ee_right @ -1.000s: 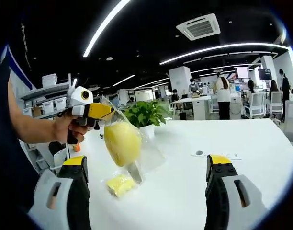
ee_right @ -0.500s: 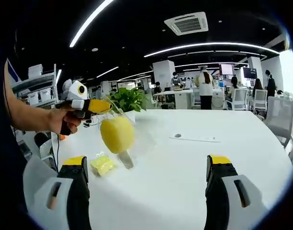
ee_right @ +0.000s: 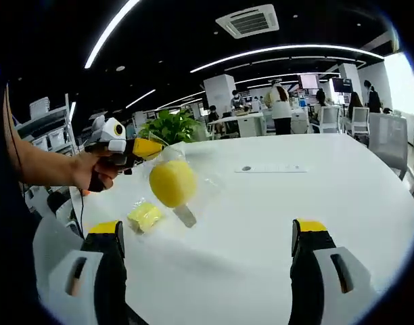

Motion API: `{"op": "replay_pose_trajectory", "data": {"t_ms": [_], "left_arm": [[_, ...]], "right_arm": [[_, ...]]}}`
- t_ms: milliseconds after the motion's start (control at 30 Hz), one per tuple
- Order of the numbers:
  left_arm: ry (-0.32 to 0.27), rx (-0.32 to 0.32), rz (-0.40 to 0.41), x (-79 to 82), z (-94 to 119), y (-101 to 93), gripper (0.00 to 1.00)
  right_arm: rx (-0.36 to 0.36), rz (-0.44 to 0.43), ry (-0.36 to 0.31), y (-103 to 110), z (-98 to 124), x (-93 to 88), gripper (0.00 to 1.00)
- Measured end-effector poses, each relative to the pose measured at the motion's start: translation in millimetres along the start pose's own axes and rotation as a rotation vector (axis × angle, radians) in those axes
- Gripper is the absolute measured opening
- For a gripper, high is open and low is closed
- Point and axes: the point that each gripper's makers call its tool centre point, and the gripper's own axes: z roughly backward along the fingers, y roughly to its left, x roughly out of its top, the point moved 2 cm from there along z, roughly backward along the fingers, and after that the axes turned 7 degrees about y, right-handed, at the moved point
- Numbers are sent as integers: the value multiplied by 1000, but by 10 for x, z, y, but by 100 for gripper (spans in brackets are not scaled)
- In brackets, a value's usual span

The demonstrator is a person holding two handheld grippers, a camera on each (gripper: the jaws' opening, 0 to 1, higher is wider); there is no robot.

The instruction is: Compare the silicone blocks by pressing each to a similar depth, holding the contact briefly, and releasing to observe deformation and rebound differences across the visible hardness samples.

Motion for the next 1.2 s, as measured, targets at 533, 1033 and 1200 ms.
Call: {"op": "replay_pose_trajectory", "data": {"t_ms": [533,1033,1200], "left_arm": [[6,55,239,-445,-61,511,0],[10,269,218,-645,68,1144,0],[88,346,183,-794,73,1305,0]], "right_arm": [[-17,-56,-11,-40,13,-44,96],[-21,-86,21,-12,11,-174,96],[-28,-85,28,-28,11,-201,96]]}}
